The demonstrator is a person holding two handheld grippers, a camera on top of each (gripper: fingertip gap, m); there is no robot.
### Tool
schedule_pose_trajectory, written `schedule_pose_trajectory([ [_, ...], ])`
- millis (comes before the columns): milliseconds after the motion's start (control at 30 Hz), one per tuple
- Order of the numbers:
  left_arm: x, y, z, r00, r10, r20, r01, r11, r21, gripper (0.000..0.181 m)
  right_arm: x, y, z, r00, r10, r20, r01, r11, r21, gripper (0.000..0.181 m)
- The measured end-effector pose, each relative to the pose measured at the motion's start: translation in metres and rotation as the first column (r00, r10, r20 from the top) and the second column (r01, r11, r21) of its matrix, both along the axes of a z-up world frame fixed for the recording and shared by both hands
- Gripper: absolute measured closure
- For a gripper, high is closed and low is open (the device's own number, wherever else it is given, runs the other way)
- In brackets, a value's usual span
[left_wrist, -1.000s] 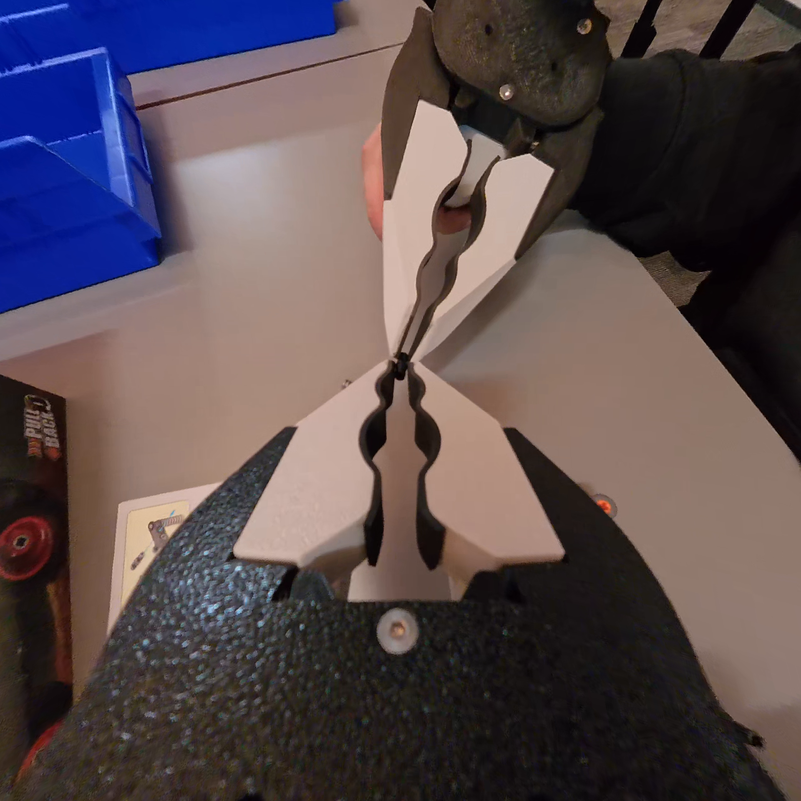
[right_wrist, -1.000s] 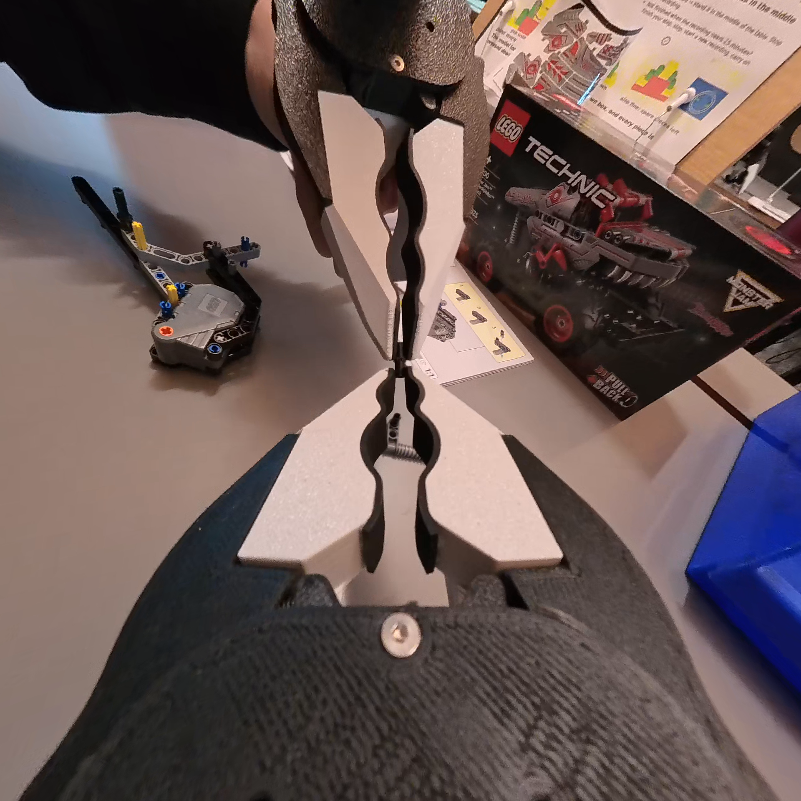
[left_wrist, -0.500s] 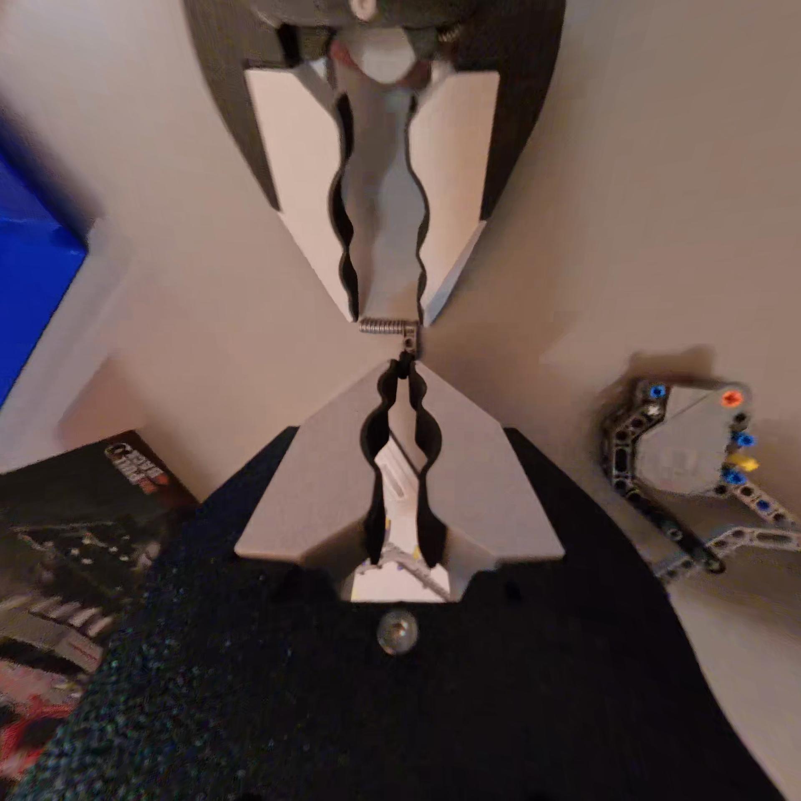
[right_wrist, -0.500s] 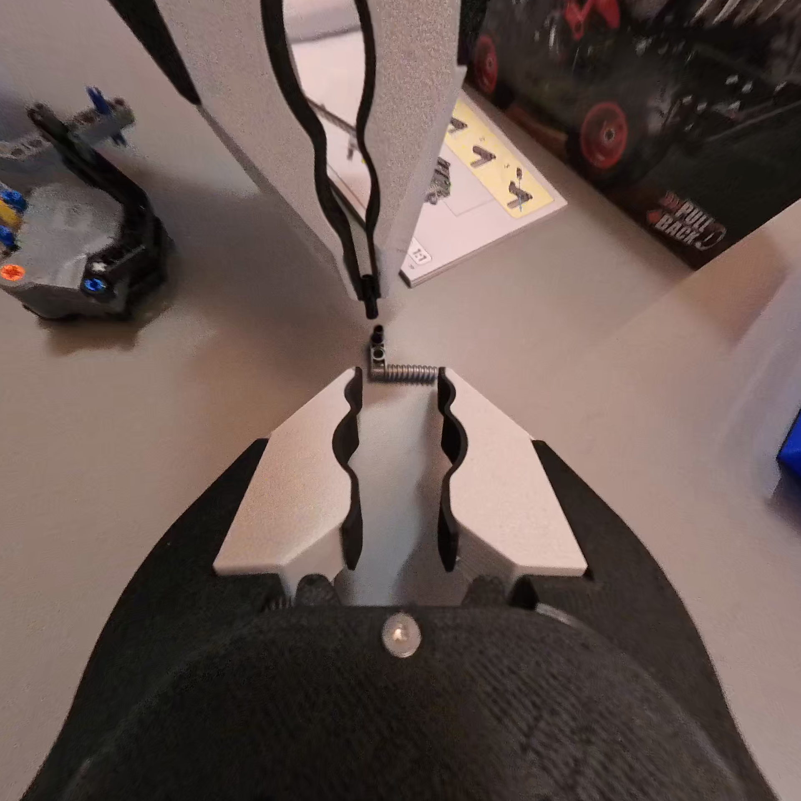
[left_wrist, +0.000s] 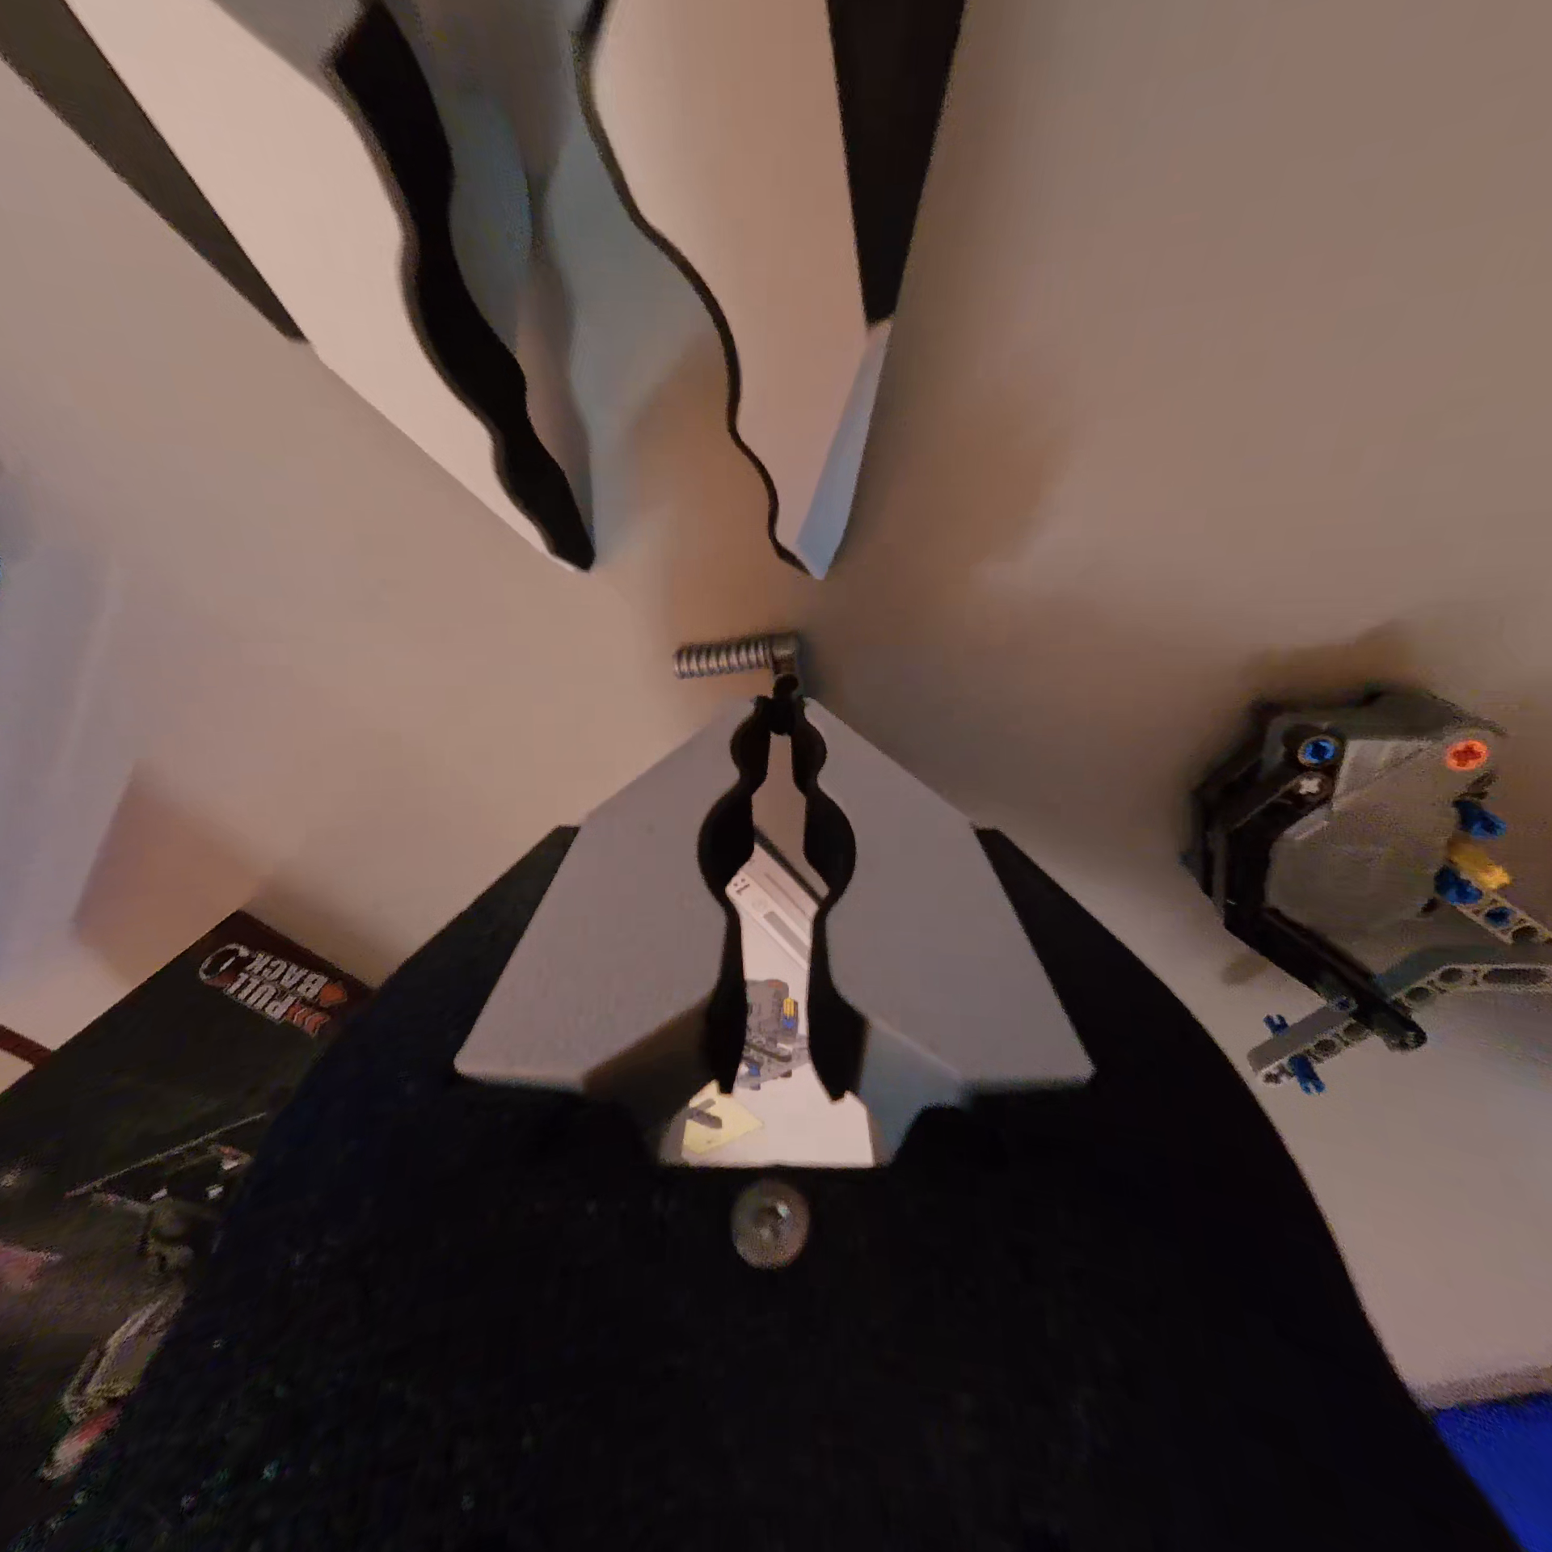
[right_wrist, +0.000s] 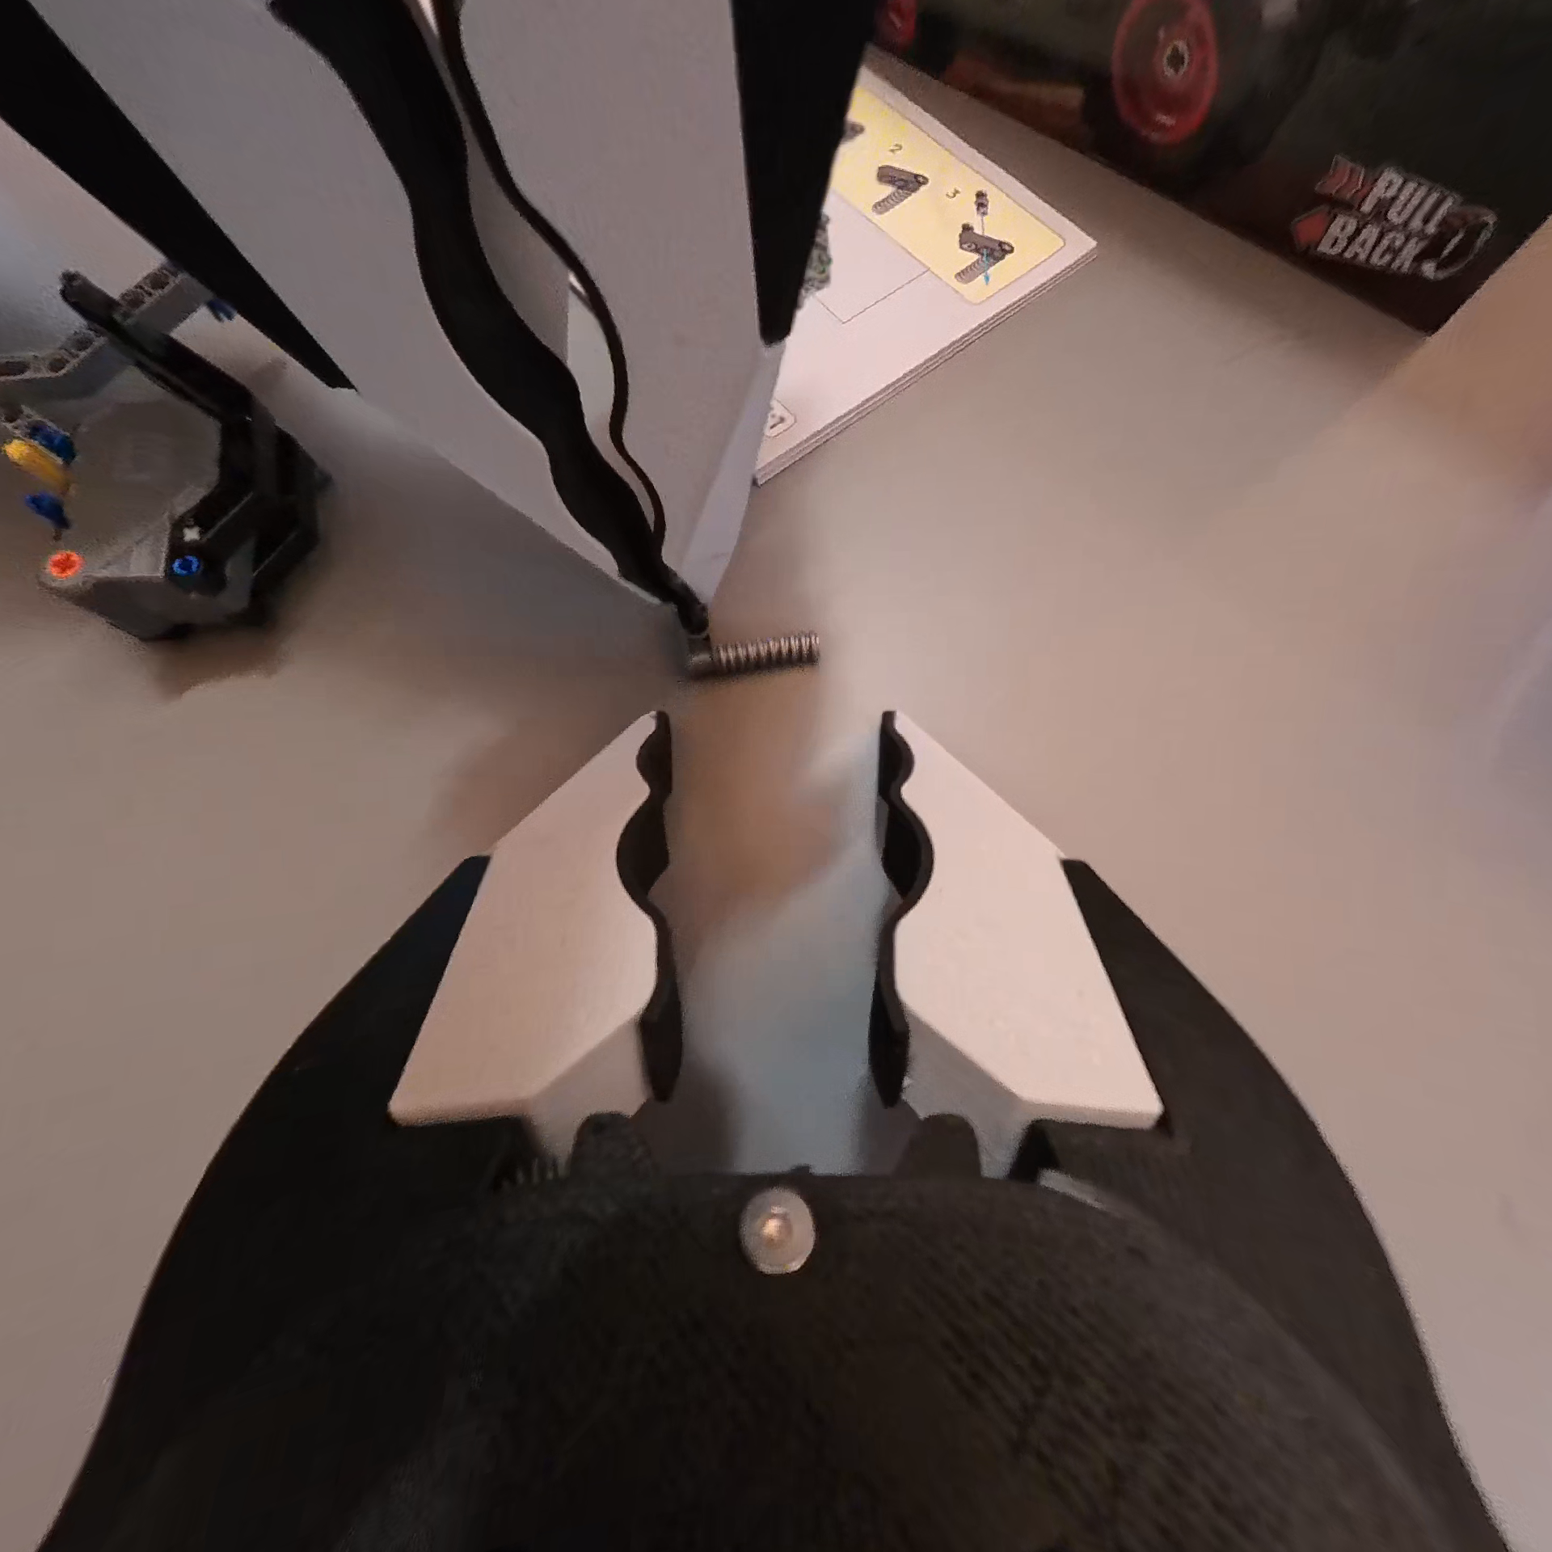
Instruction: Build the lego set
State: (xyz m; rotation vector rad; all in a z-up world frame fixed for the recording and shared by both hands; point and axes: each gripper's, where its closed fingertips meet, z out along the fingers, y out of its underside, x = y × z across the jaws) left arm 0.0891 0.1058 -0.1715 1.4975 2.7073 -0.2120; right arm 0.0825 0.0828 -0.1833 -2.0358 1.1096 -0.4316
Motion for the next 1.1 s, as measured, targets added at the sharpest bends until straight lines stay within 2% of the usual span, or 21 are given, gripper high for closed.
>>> schedule_pose_trajectory([
  [167,0.001,-0.001,-0.003,0.999,0.011,0.042,-0.014,0.996,0.083,0.179,-0.004,-0.016,0.003,0.997,-0.071,-0.036,0.074,0.994,0.085,0.128],
  [333,0.0,-0.002,-0.003,0.997,-0.004,0.074,-0.006,0.991,0.137,0.179,-0.004,-0.034,0.003,0.99,-0.139,-0.038,0.142,0.986,0.088,0.128],
  [833,0.006,-0.002,-0.004,0.984,0.006,0.176,-0.041,0.979,0.199,0.179,-0.003,-0.036,0.003,0.987,-0.154,-0.043,0.157,0.983,0.095,0.132],
  [1100,0.007,-0.001,-0.004,0.985,0.017,0.174,-0.053,0.977,0.205,0.179,-0.003,-0.037,0.003,0.987,-0.156,-0.042,0.159,0.983,0.093,0.134],
])
